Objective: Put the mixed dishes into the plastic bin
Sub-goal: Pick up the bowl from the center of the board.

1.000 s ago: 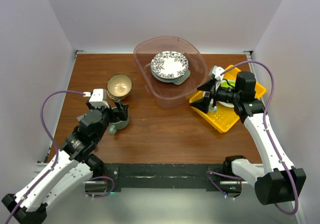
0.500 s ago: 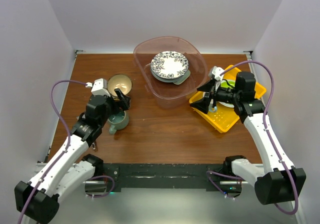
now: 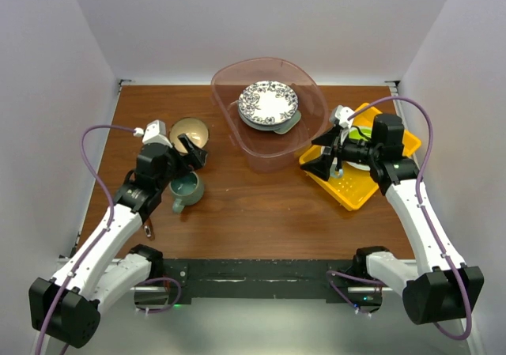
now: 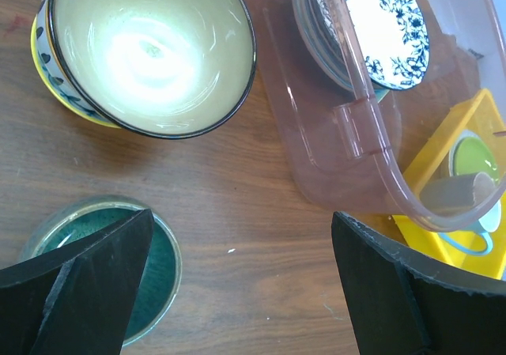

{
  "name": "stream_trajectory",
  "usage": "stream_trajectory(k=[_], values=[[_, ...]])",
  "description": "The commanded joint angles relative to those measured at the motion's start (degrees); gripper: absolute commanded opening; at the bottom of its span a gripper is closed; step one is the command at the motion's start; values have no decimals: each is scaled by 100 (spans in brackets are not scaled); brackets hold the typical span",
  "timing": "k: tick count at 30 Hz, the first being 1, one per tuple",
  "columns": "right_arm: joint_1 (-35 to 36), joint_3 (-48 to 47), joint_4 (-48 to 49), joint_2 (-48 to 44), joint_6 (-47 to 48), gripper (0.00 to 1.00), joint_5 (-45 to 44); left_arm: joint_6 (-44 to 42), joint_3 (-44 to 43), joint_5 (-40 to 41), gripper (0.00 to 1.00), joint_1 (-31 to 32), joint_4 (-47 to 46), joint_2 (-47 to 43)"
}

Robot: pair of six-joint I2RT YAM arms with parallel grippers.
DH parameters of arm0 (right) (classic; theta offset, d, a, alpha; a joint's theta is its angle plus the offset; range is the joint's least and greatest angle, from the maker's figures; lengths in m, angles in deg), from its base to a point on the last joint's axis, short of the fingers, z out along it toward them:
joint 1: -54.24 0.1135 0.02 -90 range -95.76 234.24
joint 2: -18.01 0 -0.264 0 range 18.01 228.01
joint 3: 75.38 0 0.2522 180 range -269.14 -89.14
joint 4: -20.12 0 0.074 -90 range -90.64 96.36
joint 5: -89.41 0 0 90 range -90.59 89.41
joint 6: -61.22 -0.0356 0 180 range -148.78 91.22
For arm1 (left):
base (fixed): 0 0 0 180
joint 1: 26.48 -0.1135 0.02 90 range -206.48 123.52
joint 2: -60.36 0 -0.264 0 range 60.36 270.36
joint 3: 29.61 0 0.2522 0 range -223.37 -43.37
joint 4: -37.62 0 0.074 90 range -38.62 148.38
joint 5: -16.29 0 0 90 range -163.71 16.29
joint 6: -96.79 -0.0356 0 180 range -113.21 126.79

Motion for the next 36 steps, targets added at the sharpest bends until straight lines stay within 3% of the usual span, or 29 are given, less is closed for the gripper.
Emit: stream_trajectory(k=[1, 20, 36], values=[[-11, -155, 10, 20, 106, 98, -15, 216, -331, 134, 100, -46, 87, -16], [-11, -138, 2, 64, 106, 98, 11, 585, -507, 556, 100, -46, 605, -78], [-11, -146, -7, 81, 115, 98, 20, 1341, -1113, 1189, 99, -46, 1519, 783]])
